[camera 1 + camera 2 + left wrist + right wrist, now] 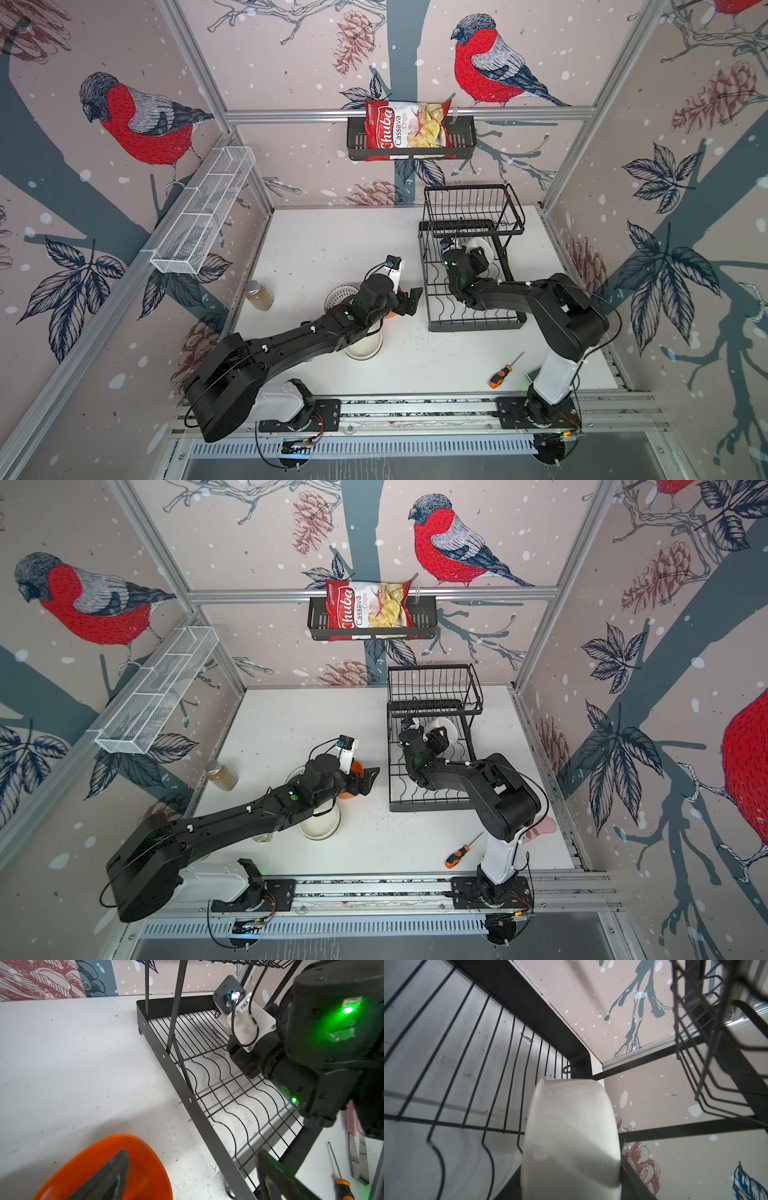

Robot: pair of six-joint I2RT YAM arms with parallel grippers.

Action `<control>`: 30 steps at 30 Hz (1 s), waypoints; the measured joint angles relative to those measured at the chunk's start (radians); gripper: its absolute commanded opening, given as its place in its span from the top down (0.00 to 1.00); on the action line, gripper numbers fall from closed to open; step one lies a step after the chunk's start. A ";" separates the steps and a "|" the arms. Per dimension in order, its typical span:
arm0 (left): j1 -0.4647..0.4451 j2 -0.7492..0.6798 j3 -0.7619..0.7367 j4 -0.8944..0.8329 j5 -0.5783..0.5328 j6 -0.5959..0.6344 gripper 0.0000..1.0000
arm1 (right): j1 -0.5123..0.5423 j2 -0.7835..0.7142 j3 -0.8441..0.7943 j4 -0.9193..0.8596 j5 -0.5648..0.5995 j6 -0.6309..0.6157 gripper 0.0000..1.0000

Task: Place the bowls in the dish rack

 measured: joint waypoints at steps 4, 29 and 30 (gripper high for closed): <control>0.000 0.006 0.000 -0.003 0.000 0.000 0.06 | -0.013 0.040 0.000 0.098 0.000 -0.074 0.60; 0.000 0.027 0.008 -0.022 -0.003 0.000 0.06 | -0.098 0.219 0.080 0.336 -0.052 -0.284 0.58; 0.000 0.027 0.008 -0.023 -0.003 0.000 0.06 | -0.100 0.224 0.085 0.346 -0.052 -0.285 0.58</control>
